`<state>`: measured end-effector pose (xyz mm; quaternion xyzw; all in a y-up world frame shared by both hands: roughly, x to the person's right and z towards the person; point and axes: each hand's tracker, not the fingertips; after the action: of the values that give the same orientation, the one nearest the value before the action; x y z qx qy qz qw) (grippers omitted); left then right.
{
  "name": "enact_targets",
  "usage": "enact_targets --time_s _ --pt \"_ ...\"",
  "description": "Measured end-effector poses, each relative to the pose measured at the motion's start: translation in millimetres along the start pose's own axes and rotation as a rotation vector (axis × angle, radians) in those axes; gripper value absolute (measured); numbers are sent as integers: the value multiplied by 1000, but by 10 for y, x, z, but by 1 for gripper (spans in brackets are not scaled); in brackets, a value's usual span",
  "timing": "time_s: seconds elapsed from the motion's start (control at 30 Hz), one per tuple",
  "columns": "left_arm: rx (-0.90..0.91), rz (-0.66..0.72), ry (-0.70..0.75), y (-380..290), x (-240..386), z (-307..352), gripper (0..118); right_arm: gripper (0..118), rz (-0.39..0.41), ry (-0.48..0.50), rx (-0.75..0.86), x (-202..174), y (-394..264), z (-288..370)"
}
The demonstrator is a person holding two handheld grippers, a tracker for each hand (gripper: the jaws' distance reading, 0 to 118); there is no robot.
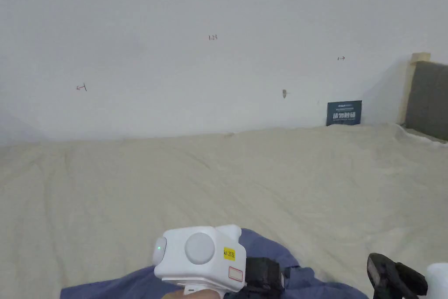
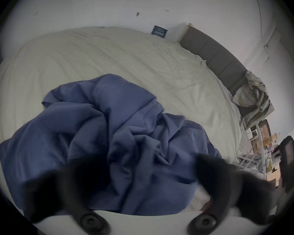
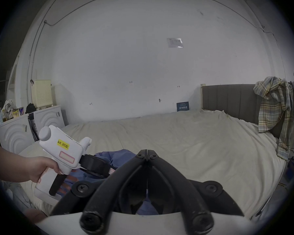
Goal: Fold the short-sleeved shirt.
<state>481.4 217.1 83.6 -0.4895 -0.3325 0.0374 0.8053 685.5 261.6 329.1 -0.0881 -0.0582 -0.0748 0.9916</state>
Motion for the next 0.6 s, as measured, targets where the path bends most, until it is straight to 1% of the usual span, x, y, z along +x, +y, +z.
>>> enact_targets --time_s 0.03,0.13,0.23,0.3,0.33,0.37,0.4,0.43,0.47,0.53,0.57,0.6 --pt "50 -34 -14 -1 24 66 115 0 0 -1 -2 -9 2 -3" --pt "108 -50 13 51 11 430 115 0 -3 -2 -7 -39 8 -6" --pt "212 -68 6 -43 -4 842 115 0 -5 5 -4 -76 64 29" --pt "286 -86 12 -169 -44 1229 115 0 11 16 12 -94 113 66" --pt "361 -75 47 -259 -89 1403 115 0 26 22 23 -100 137 78" --pt "428 -63 69 -353 -146 1601 113 0 41 24 31 -113 160 86" --pt "453 -59 67 -448 -209 1785 109 0 52 24 36 -126 182 92" --pt "473 -54 84 -546 -253 1931 98 0 54 27 40 -127 201 97" --pt "522 -47 147 -673 -314 2074 69 0 54 31 45 -126 212 103" --pt "623 -41 273 -936 -391 2290 2 0 46 31 60 -141 211 115" --pt "659 -32 288 -1072 -439 2364 0 0 39 29 70 -141 203 120" --pt "722 -21 344 -1223 -468 2418 0 0 33 27 81 -143 185 129"
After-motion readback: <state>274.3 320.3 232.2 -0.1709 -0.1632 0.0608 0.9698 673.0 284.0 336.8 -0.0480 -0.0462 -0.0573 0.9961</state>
